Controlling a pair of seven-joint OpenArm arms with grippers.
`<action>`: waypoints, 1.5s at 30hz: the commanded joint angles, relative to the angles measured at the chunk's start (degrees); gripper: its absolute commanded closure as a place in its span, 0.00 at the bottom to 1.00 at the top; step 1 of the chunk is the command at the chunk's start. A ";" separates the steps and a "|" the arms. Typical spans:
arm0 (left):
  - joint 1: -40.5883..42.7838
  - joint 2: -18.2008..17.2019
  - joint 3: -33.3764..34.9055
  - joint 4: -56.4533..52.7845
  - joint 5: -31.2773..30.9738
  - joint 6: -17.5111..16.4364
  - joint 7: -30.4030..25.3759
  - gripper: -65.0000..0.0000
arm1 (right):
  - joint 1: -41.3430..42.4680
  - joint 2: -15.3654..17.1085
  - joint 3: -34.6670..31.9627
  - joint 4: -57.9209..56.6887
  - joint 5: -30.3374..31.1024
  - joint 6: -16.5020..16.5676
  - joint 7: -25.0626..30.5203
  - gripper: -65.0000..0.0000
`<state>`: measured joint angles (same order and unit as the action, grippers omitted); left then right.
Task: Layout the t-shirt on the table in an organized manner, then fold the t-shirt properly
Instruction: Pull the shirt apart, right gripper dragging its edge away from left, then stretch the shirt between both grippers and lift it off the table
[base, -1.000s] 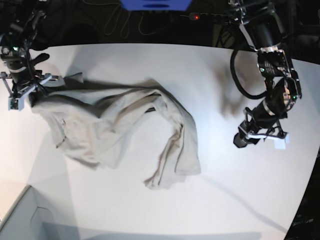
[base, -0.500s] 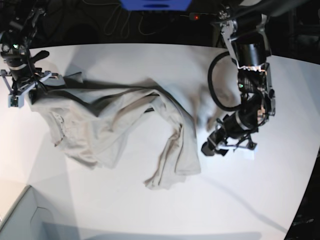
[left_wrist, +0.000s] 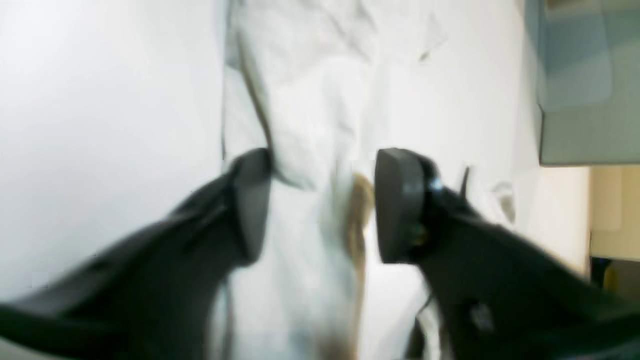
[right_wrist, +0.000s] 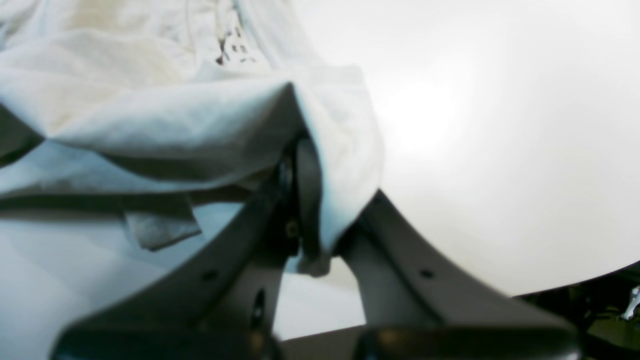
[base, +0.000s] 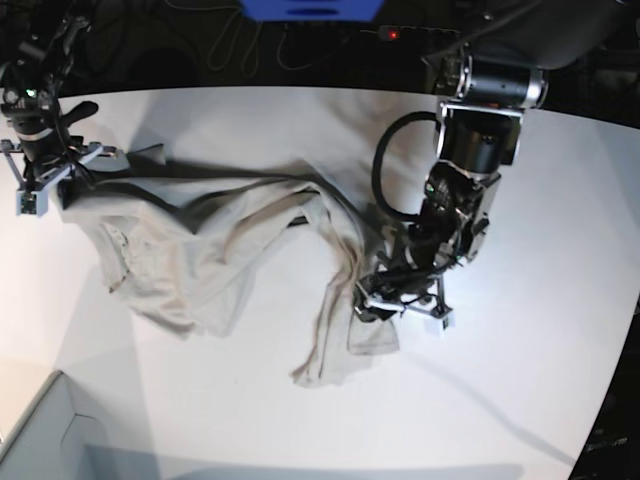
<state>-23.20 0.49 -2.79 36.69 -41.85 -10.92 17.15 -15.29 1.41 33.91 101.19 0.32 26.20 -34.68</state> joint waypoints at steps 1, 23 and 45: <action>-1.11 -0.10 0.11 0.81 -0.48 -0.55 -0.58 0.72 | 0.12 0.66 0.15 0.92 0.43 0.66 1.14 1.00; 24.21 -0.36 -35.06 42.04 -0.57 -0.55 14.19 1.00 | 6.19 4.00 -0.72 -5.05 0.43 0.66 1.31 1.00; 19.11 -1.85 -39.98 33.16 4.70 -0.47 17.71 0.66 | 3.64 3.29 -1.78 -5.41 0.43 8.13 1.40 1.00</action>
<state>-3.81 -0.78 -42.65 68.99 -36.93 -11.44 35.62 -12.10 3.97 31.94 94.80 0.16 33.19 -34.41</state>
